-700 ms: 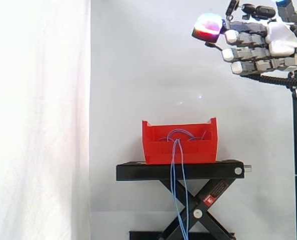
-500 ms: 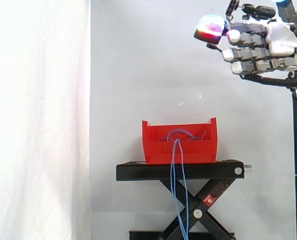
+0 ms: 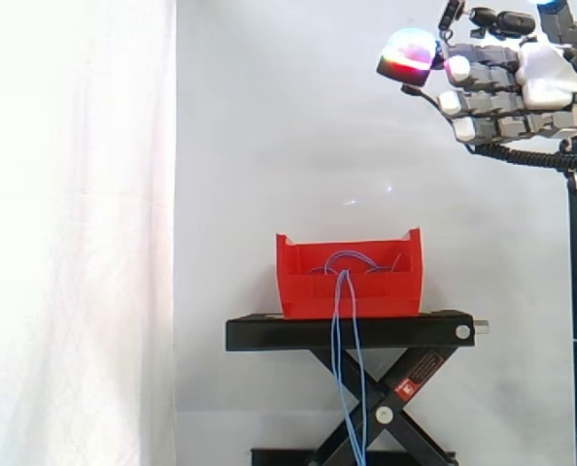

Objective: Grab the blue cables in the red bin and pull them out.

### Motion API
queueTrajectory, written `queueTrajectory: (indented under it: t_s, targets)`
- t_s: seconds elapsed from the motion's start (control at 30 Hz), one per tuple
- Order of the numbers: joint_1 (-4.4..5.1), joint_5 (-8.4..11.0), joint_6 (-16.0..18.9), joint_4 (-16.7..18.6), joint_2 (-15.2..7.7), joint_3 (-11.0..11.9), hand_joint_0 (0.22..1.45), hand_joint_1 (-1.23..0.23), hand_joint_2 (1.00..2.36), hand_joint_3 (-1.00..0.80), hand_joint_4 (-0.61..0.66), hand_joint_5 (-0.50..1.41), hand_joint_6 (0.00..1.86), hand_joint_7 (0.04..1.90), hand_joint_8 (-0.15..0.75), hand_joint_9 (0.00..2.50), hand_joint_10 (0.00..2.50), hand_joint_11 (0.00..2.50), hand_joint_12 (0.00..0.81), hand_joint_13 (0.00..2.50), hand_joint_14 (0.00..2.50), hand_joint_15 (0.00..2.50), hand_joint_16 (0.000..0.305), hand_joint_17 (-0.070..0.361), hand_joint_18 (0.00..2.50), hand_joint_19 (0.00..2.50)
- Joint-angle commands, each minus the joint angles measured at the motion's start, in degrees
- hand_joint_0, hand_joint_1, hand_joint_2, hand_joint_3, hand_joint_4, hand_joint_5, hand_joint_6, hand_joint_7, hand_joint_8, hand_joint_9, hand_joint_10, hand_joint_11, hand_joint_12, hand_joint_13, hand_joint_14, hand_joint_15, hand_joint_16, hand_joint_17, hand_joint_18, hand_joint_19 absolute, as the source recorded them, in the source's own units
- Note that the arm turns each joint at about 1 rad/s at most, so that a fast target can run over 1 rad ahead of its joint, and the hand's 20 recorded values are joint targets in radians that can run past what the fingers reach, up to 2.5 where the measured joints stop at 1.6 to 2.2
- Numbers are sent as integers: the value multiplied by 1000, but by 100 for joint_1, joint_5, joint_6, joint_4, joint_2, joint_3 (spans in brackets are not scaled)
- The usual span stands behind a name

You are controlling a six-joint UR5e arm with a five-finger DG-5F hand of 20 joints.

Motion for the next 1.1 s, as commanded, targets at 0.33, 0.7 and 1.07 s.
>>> queueTrajectory:
  t_s: [0.33, 0.7, 1.07]
  targets:
    - [0, 0, 0, 0, 0, 2, 763, -814, 1000, -1000, 156, 382, 7, 224, 257, 719, 12, 382, 351, 551, 11, 290, 52, 117, 403, 432]
    - [0, 0, 0, 0, 0, 2, 770, -812, 1000, -1000, 160, 385, 7, 225, 257, 739, 12, 385, 350, 569, 11, 294, 52, 116, 431, 447]
    - [-35, 18, -26, -35, 0, 2, 779, -814, 1000, -1000, 160, 390, 7, 225, 257, 750, 14, 397, 350, 574, 11, 299, 51, 115, 447, 446]
